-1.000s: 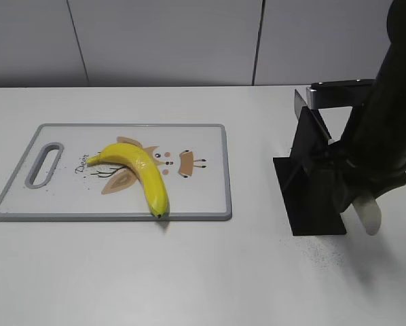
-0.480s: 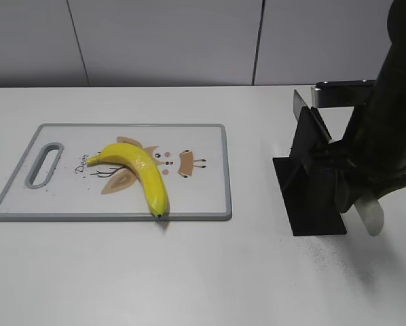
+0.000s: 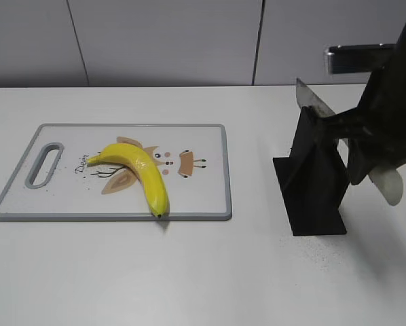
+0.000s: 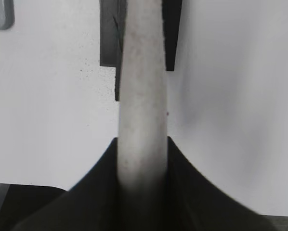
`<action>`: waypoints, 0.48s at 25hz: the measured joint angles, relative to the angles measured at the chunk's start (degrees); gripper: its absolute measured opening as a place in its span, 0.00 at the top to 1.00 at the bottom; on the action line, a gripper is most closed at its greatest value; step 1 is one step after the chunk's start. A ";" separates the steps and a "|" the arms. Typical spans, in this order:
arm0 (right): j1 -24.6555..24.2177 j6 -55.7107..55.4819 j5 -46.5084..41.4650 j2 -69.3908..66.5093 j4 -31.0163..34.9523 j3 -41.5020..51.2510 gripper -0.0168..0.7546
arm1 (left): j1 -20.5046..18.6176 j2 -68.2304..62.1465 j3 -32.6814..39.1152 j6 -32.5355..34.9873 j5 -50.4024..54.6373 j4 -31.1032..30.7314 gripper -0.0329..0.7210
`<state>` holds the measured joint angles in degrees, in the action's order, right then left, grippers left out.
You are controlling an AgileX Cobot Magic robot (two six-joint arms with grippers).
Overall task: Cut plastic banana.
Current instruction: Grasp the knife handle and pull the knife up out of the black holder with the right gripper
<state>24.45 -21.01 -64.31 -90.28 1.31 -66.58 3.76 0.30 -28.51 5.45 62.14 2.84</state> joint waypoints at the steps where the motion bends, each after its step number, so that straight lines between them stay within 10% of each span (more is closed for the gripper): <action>1: 0.00 -0.24 -0.82 0.15 -0.71 -1.01 0.77 | 0.00 0.00 0.00 0.00 0.00 0.00 0.17; 12: 0.19 -0.36 -5.37 1.13 -3.75 -13.17 0.77 | 0.00 0.00 0.00 0.00 0.00 0.00 0.17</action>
<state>24.65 -21.37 -69.68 -89.15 -2.44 -79.75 3.76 0.30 -28.51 5.45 62.14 2.84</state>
